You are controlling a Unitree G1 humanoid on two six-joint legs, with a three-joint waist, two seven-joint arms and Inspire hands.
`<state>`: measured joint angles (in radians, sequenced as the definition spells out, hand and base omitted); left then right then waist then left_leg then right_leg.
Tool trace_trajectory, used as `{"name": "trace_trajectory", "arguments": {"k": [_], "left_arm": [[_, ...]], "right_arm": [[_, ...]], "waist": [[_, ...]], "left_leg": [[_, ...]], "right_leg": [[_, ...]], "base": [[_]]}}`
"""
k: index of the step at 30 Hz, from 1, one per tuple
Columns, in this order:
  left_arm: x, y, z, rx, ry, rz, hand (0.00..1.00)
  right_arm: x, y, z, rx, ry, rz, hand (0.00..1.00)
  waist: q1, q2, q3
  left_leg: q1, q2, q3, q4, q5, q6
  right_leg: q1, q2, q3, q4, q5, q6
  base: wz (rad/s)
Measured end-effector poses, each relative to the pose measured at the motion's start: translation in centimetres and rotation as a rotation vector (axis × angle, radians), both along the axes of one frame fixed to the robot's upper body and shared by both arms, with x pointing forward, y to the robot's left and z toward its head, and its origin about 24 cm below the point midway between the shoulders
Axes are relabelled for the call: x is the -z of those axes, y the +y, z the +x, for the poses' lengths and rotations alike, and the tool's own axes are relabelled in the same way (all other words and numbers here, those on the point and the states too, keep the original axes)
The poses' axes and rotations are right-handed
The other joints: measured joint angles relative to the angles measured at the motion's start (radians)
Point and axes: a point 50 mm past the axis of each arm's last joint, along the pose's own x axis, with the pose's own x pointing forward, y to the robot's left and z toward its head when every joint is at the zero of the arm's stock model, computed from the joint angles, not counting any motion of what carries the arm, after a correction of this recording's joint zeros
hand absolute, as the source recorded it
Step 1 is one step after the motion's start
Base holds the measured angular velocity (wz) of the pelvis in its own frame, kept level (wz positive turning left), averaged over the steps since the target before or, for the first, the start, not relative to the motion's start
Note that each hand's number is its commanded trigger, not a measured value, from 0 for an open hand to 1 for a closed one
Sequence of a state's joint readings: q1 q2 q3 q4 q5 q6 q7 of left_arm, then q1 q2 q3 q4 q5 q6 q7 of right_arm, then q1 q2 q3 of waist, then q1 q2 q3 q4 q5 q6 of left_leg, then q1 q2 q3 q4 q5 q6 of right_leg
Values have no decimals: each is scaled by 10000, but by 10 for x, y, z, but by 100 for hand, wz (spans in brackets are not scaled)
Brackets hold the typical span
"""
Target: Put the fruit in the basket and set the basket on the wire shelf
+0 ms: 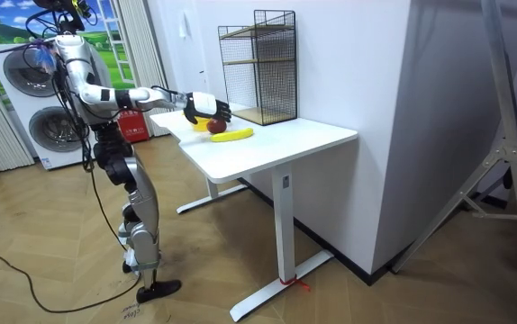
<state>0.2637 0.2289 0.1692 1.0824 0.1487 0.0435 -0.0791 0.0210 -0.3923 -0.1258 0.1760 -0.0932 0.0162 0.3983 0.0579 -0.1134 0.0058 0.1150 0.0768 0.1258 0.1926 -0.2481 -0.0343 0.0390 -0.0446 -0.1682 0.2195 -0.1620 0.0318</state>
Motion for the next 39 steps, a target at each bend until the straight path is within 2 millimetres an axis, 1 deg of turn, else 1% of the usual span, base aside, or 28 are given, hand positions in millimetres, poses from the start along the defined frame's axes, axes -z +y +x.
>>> {"name": "trace_trajectory", "arguments": {"k": [4, 8, 12, 19, 22, 24, 33, 35, 37, 38, 39], "left_arm": [[0, 0, 1, 145, 31, -25, 0], [0, 0, 5, 539, 103, -118, 0], [1, -2, 6, 734, 193, -222, 0], [1, -3, 10, 810, 78, -233, 0], [0, -2, 14, 856, -61, -199, 0], [0, -2, 15, 868, -98, -158, 0], [0, -2, 14, 975, 108, -52, 0], [0, -2, 13, 963, 136, -54, 0], [0, -2, 13, 956, 156, -56, 0], [0, -2, 12, 940, 202, -61, 0], [0, -1, 11, 932, 220, -59, 0]], "right_arm": [[1, 3, 0, -167, 97, -129, 0], [2, 7, 1, -437, 147, -141, 0], [-4, 10, 2, -615, -68, -160, 0], [-3, 10, 2, -573, -29, -161, 0], [3, 7, 0, -449, 206, -174, 0], [7, 6, -1, -286, 353, -175, 0], [21, -1, -4, 264, 980, -117, 0], [25, -4, -2, 449, 1196, -87, 0], [25, -4, -1, 482, 1213, -77, 0], [24, -4, 2, 475, 1154, -72, 0], [22, -4, 4, 460, 1078, -72, 0]], "waist": [[30, 4, 3], [14, 63, 37], [10, 161, 32], [30, 214, 29], [36, 238, 33], [48, 273, 22], [48, 237, 2], [49, 195, -10], [64, 230, 15], [61, 217, 6], [54, 234, 17]], "left_leg": [[2, 0, -38, 35, 0, 0], [-3, -3, -162, 35, -1, -2], [-23, -2, -211, 38, 0, -4], [-59, -2, -281, 124, 3, -6], [-16, -9, -325, 127, 3, -6], [22, -12, -364, 126, 4, -7], [12, -16, -423, 129, 12, -17], [9, -16, -434, 136, 12, -17], [10, -16, -434, 131, 12, -17], [12, -17, -432, 126, 12, -17], [9, -17, -435, 124, 12, -17]], "right_leg": [[43, -2, -26, -2, 0, 0], [123, -6, -123, -16, 2, -3], [133, -6, -173, -16, 4, -7], [141, -15, -237, -35, 5, -8], [232, -20, -273, -80, 5, -8], [322, -13, -285, -149, 8, -9], [344, -17, -336, -146, 11, -13], [346, -19, -355, -149, 11, -13], [346, -18, -352, -158, 11, -13], [343, -18, -349, -160, 11, -13], [342, -17, -351, -162, 10, -13]], "base": [[2], [8], [3], [2], [5], [5], [0], [0], [0], [0], [0]]}}
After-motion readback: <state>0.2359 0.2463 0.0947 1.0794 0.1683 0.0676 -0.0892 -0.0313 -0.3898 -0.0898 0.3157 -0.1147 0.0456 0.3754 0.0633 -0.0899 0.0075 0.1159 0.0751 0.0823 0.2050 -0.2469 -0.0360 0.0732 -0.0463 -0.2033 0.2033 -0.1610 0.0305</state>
